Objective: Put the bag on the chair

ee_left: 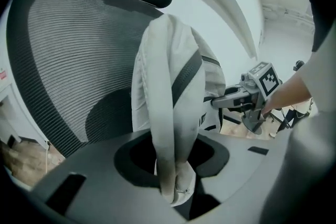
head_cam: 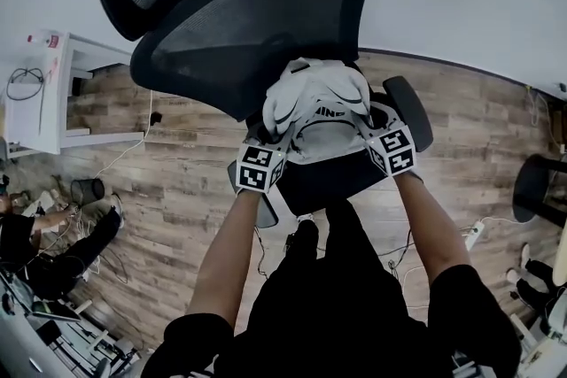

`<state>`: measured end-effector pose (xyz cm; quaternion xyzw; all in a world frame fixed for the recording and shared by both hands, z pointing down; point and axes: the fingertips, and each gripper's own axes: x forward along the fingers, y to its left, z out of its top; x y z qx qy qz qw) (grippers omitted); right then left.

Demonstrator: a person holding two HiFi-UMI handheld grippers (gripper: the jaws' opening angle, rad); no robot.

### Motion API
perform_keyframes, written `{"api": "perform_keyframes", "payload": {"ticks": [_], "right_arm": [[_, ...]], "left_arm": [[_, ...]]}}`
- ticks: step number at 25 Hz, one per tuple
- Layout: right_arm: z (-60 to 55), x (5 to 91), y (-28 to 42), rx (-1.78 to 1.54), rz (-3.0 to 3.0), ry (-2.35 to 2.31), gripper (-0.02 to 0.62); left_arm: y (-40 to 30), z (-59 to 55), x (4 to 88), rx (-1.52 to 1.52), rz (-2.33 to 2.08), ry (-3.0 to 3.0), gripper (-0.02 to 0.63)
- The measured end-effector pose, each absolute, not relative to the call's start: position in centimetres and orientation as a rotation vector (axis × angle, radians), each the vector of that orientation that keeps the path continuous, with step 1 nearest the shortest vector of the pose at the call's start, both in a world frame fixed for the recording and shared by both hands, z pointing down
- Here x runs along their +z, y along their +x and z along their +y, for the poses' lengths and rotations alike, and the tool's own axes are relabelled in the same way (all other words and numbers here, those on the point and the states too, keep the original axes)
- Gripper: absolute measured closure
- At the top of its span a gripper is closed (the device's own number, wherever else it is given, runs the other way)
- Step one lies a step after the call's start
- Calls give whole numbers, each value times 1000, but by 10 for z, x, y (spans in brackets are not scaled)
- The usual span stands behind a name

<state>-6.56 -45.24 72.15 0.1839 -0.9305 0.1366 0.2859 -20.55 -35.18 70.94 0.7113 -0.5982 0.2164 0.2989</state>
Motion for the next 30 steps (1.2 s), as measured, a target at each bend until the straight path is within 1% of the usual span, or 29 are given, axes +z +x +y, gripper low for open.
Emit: {"api": "perform_keyframes", "payload": {"ticks": [3, 6, 9, 10, 11, 12, 13, 14, 16, 24, 30], "right_arm": [[-459, 724, -75, 358, -2497, 501, 465], [-463, 724, -83, 363, -2516, 508, 463], [-464, 726, -84, 360, -2526, 520, 452], [-465, 727, -84, 363, -2524, 525, 438], [-465, 728, -85, 372, -2519, 528, 413], [-464, 729, -86, 384, -2513, 528, 366], [-463, 730, -87, 394, -2509, 527, 297], [-462, 730, -86, 395, -2507, 527, 277], [-457, 728, -83, 375, -2504, 528, 266], [-435, 710, -64, 298, -2512, 567, 229], [-414, 663, -58, 161, -2549, 722, 227]], "left_arm": [[-209, -361, 711, 562, -1610, 1892, 460], [-213, -369, 712, 544, -1641, 1888, 443], [-212, -374, 718, 556, -1662, 1882, 399], [-211, -376, 721, 566, -1663, 1877, 364], [-211, -377, 724, 578, -1661, 1871, 327], [-211, -377, 727, 590, -1659, 1863, 307], [-211, -377, 728, 600, -1658, 1858, 276], [-210, -377, 729, 610, -1659, 1855, 250], [-207, -373, 728, 629, -1662, 1857, 220], [-201, -344, 711, 625, -1705, 1858, 189], [-203, -313, 659, 555, -1855, 1894, 189]]}}
